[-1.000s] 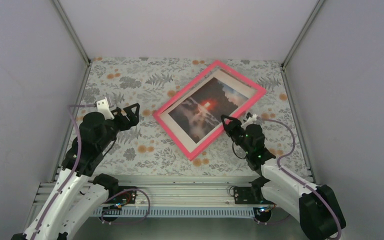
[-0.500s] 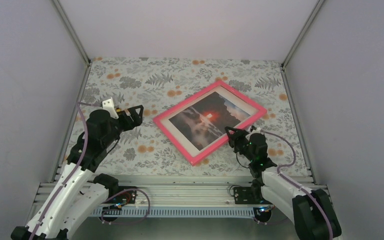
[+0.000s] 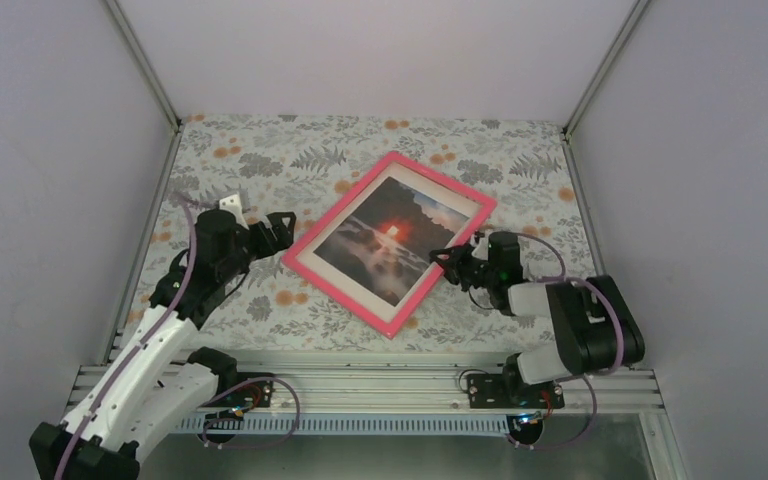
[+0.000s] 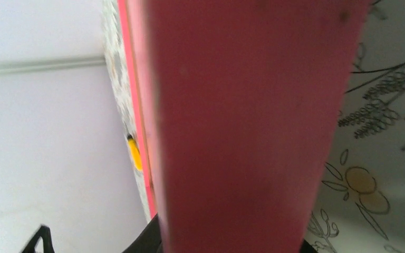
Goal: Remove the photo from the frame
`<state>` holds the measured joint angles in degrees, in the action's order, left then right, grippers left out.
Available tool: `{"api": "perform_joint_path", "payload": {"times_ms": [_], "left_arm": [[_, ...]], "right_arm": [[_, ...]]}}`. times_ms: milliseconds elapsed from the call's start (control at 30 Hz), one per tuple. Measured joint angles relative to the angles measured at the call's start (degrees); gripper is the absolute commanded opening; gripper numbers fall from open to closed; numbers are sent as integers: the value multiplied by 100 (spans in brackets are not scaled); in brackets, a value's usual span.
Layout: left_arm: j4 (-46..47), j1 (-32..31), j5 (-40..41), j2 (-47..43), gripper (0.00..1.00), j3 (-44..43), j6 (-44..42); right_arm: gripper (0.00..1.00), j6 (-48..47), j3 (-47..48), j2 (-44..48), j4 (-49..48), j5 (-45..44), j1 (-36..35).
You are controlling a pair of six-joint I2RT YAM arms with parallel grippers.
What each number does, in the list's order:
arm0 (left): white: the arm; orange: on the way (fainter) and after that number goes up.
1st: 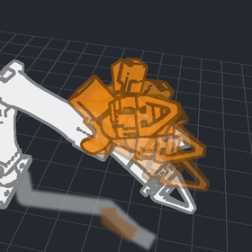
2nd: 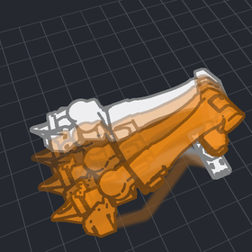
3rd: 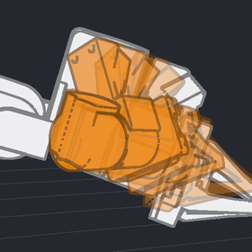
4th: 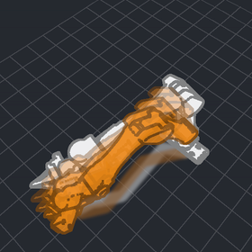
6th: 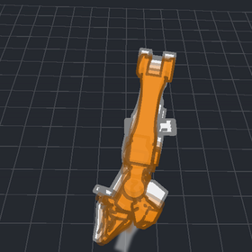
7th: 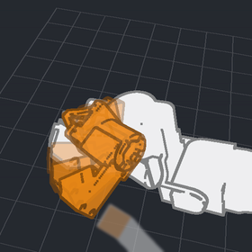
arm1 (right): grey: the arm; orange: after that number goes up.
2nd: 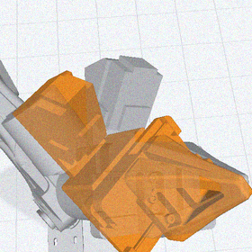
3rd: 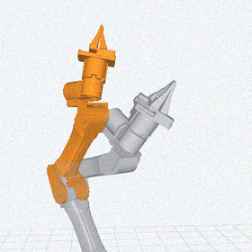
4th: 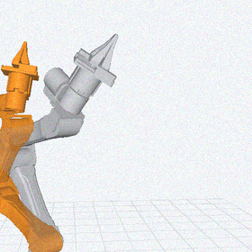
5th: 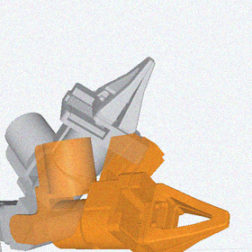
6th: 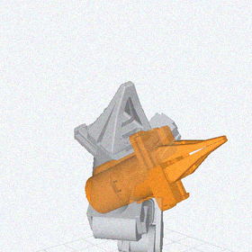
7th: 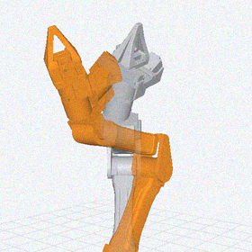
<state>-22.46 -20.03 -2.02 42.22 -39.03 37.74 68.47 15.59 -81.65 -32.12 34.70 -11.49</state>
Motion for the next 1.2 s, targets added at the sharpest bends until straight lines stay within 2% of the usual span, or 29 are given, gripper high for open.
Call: {"api": "perform_joint_path", "payload": {"times_ms": [367, 533, 733, 867, 1200], "left_arm": [[118, 0, -57, 1008, 100, 70, -175], [160, 0, -57, 1207, 100, 120, -245], [203, 0, 11, 1327, 100, 214, -269], [201, 0, 76, 1366, 100, 332, -271], [236, 0, 621, 1681, 100, 595, -251]], "right_arm": [[4, -2111, 1473, -1528, 1659, 1329, 162], [4, -2855, 1759, -1808, 2118, 1840, 146], [4, -3491, 2258, -1998, 2968, 1958, -37], [4, -3628, 2562, -2120, 3298, 1902, -256], [4, -3442, 3147, -2535, 3303, 1847, -675]]}}
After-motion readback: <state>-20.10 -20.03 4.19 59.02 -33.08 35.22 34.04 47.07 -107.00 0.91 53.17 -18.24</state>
